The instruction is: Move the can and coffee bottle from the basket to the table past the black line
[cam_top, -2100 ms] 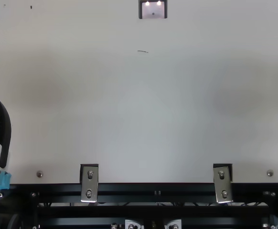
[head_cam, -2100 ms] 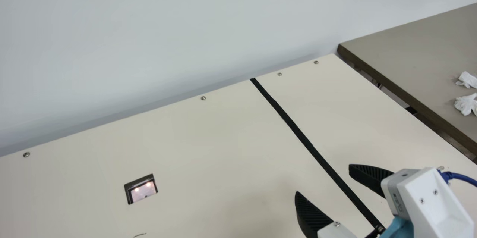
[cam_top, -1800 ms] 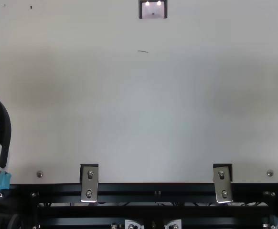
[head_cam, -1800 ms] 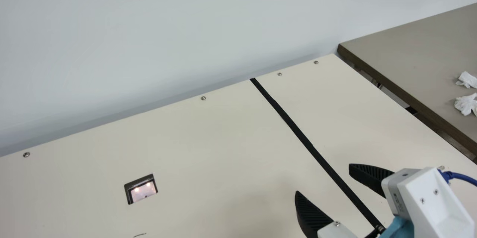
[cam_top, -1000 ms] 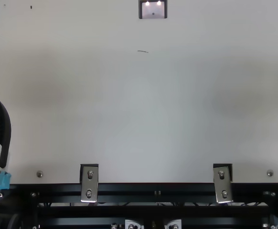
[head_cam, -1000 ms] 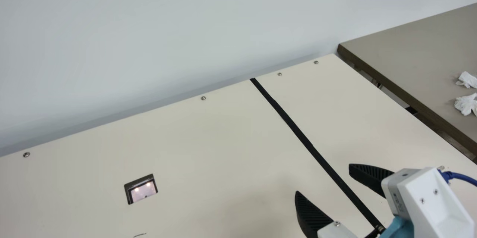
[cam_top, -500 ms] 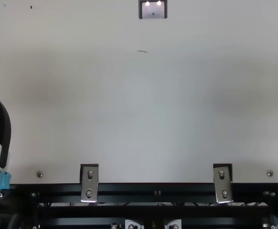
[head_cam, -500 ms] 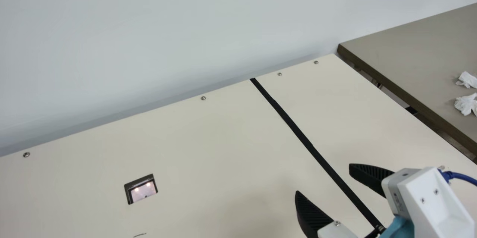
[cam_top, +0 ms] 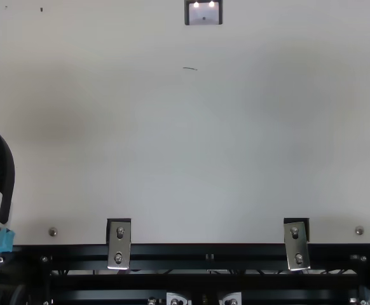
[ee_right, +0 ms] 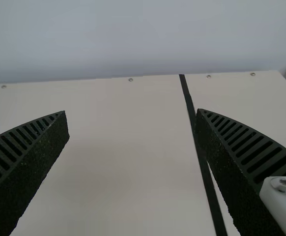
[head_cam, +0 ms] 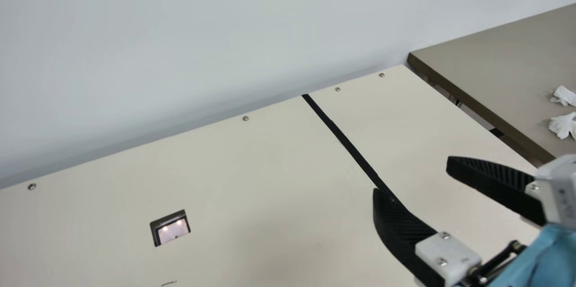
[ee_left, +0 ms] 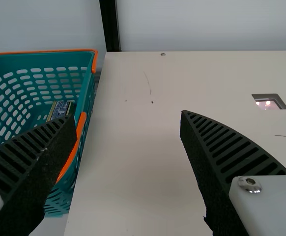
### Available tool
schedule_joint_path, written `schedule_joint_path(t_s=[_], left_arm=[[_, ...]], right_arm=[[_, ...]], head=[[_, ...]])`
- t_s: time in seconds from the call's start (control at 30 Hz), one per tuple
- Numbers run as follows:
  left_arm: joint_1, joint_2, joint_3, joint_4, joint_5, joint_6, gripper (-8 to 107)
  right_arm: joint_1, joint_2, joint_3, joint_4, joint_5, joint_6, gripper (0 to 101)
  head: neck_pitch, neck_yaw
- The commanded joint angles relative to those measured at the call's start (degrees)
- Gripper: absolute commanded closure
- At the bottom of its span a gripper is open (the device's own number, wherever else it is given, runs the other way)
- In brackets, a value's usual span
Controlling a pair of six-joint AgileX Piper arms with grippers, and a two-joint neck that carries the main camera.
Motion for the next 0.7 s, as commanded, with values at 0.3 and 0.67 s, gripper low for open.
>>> schedule_joint_path(t_s=[0.3,0.67], left_arm=[[0.0,0.0,0.0,0.0,0.0,0.0,9],[0.0,0.0,0.0,0.0,0.0,0.0,9]], right_arm=[[3.9,-0.1,-12.2,0.8,14.0,9.0,0],[3.6,0.0,-14.1,0.5,16.1,9.0,0]], head=[[-1.8,1.1],[-1.8,1.1]])
